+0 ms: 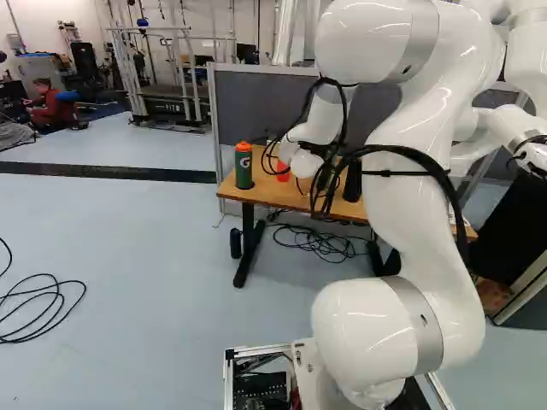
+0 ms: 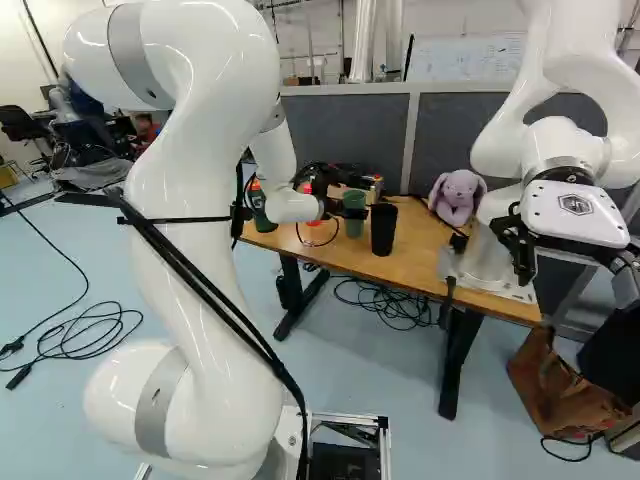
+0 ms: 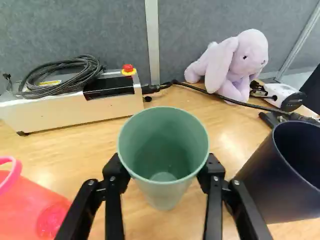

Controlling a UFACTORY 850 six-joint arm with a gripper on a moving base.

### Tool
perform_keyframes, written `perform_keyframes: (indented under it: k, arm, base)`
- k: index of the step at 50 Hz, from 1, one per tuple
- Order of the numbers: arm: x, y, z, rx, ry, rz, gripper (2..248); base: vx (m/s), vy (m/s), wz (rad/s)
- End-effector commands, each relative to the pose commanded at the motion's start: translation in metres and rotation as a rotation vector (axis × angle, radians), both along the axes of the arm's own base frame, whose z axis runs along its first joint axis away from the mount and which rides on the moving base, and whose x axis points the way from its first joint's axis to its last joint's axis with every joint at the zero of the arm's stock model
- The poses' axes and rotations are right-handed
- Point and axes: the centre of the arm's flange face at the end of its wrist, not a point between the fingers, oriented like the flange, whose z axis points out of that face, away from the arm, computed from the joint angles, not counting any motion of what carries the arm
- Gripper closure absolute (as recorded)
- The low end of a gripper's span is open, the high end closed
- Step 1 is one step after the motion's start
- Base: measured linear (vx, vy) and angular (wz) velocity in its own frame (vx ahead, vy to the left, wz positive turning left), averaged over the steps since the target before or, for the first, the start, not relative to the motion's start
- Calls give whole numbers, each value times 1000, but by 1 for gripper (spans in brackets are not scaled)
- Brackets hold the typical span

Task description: Place the green cup on the table

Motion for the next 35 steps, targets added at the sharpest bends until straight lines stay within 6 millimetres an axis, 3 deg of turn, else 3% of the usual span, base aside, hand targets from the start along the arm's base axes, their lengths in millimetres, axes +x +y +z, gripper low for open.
perform_keyframes:
  k: [2,3,8,9,13,14,35]
  arm:
    - [0,0,0,0,0,0,100]
    - [0,0,0,0,0,0,67]
    - [0,0,0,0,0,0,67]
    - [0,0,0,0,0,0,34]
    - [0,0,0,0,0,0,34]
    - [0,0,0,0,0,0,3]
    - [0,0,1,0,-2,0,3]
  base:
    - [0,0,0]
    - [0,0,0]
    - [0,0,0]
    - [0,0,0]
    - [0,0,0]
    - [0,0,0]
    - [0,0,0]
